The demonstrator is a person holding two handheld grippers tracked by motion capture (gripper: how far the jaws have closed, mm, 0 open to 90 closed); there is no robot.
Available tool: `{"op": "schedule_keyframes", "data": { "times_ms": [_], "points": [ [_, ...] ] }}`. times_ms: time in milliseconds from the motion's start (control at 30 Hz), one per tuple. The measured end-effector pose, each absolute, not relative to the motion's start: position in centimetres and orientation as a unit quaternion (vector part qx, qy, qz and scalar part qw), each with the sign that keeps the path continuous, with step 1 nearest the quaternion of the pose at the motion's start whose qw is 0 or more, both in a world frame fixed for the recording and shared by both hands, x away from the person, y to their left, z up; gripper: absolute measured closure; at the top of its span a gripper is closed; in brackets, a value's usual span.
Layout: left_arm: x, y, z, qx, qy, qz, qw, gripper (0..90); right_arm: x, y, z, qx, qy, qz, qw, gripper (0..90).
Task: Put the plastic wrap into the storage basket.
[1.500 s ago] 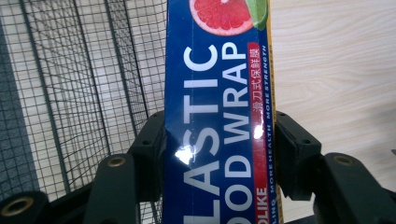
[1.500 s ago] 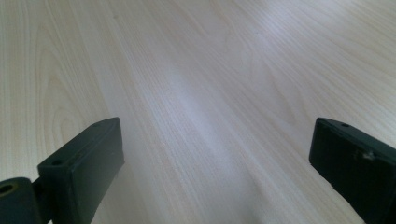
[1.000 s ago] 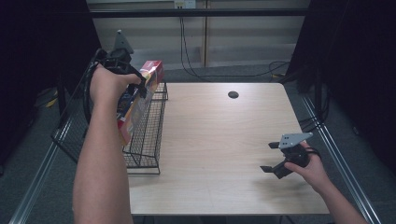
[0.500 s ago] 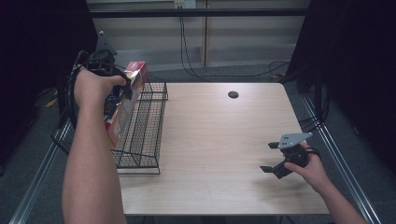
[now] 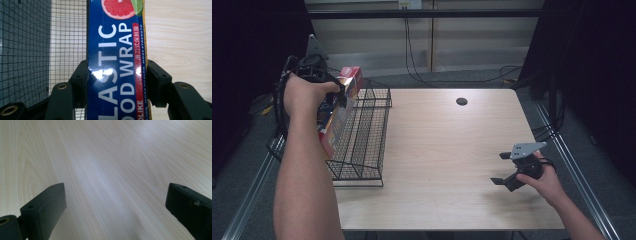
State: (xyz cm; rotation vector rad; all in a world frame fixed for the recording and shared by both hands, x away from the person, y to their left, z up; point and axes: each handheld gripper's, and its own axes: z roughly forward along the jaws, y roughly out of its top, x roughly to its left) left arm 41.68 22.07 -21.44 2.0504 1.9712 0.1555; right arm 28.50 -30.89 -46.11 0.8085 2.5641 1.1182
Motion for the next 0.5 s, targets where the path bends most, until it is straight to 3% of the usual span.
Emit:
{"op": "schedule_keyframes", "data": {
  "times_ms": [500],
  "points": [
    [41.1, 23.7, -21.0, 0.694, 0.702, 0.064, 0.147, 45.2, 28.4, -31.0, -46.1, 0.278, 0.874, 0.382, 0.118, 2.8]
  ]
}}
